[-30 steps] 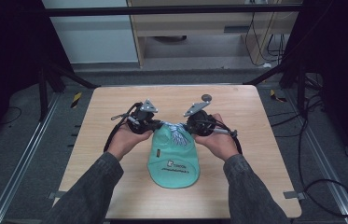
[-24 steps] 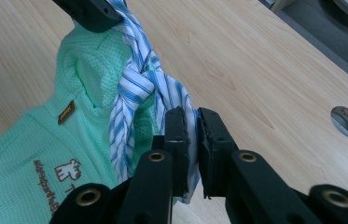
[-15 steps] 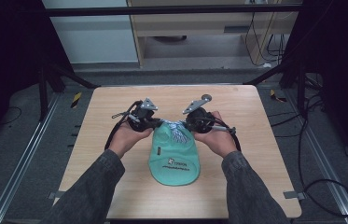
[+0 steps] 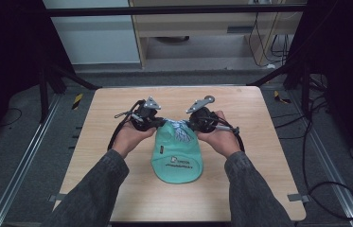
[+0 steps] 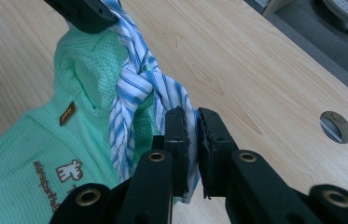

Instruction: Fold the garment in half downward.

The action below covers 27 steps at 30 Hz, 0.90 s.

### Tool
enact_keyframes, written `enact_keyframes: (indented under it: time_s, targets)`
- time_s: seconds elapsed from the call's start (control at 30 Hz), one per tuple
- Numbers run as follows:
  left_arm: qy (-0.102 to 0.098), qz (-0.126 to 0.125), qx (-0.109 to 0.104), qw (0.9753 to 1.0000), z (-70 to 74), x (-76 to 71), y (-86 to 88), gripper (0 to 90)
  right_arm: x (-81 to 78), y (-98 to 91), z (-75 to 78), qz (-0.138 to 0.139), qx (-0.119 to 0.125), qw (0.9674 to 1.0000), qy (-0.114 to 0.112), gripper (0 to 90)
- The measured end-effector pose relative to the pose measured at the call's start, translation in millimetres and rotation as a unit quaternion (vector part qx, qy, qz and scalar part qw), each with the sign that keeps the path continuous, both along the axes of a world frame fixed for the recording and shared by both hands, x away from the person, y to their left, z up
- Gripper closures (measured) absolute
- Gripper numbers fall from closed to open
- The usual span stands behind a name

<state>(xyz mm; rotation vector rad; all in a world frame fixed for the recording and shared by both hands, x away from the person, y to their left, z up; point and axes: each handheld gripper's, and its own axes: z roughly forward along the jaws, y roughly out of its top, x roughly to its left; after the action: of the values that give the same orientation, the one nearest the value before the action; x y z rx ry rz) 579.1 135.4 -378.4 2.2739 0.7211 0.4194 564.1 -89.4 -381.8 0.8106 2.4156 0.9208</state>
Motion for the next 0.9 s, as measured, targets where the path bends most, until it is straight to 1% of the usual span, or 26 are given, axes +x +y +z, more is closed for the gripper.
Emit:
enact_keyframes:
  time_s: [0.07,0.1,0.17,0.37,0.47,0.53,0.63,0.73,0.9]
  targets:
    - [-0.002,0.002,0.0,1.0,-0.1,-1.9,-1.0,84.4,-2.8,1.4,0.7,0.002,-0.006,1.0,-0.002,82.7]
    - [-0.003,0.002,0.003,1.0,0.2,-2.4,-1.2,84.4,-2.8,1.4,0.7,0.002,-0.006,1.0,-0.002,82.7]
    - [-0.005,0.002,0.001,1.0,0.5,-1.9,-1.6,84.5,-4.2,1.8,1.3,0.003,-0.007,1.0,-0.006,82.8]
    - [-0.003,0.006,-0.005,1.0,1.4,8.4,-4.9,84.5,-0.5,-1.9,2.7,-0.003,0.0,1.0,-0.009,82.7]
    - [-0.005,0.004,0.001,1.0,0.7,8.9,-7.4,84.5,0.7,-2.4,0.2,-0.005,-0.003,0.9999,-0.008,82.8]
    - [-0.009,0.001,0.005,0.9999,-0.1,5.2,-8.8,84.5,-0.4,-2.4,-0.9,-0.003,-0.009,0.9999,-0.009,82.7]
    - [-0.018,-0.003,0.013,0.9998,-0.4,-0.6,-9.3,84.4,-3.9,-2.4,-2.1,-0.001,-0.011,0.9999,-0.011,82.7]
    - [-0.021,-0.004,0.012,0.9997,-1.8,-6.2,-7.7,84.3,-9.7,-1.4,-3.4,0.002,-0.009,0.9999,-0.014,82.7]
    - [-0.03,-0.01,0.014,0.9994,-3.8,-14.5,-4.1,84.3,-19.5,0.8,-4.6,0.011,-0.015,0.9996,-0.023,82.6]
